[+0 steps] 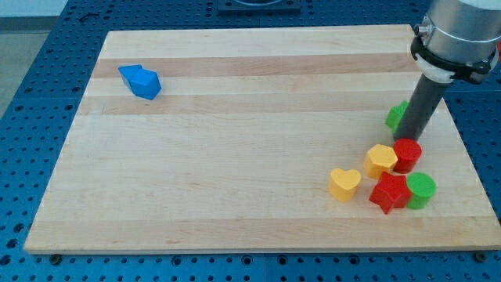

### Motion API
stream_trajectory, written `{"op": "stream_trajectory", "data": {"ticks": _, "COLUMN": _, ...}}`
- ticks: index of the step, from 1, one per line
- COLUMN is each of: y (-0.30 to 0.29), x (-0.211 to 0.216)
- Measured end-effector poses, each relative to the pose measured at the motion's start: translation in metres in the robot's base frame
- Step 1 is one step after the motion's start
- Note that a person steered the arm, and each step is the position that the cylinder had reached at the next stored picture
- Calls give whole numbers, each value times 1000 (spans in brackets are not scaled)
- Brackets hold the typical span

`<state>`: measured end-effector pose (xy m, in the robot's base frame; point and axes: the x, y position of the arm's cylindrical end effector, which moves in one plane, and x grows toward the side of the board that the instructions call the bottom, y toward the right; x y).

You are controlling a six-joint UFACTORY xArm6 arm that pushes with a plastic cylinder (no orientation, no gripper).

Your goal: Slide red circle to the center

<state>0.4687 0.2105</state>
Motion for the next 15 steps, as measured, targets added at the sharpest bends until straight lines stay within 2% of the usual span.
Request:
{"op": "stream_trajectory", "data": {"ticks": 2, "y": 47, "x": -6}}
{"op": "stream_trajectory", "data": {"ticks": 3, "y": 47, "x": -5}}
{"op": "stream_trajectory", "data": {"ticks": 5, "y": 36, "x": 34}}
{"op": "stream_trajectory", "data": {"ticks": 7, "y": 34, "x": 34}}
{"op": "stream_trajectory", "data": {"ticks": 10, "y": -22, "x": 39}}
{"op": "stream_trajectory", "data": {"ticks": 15, "y": -104, "x": 25}}
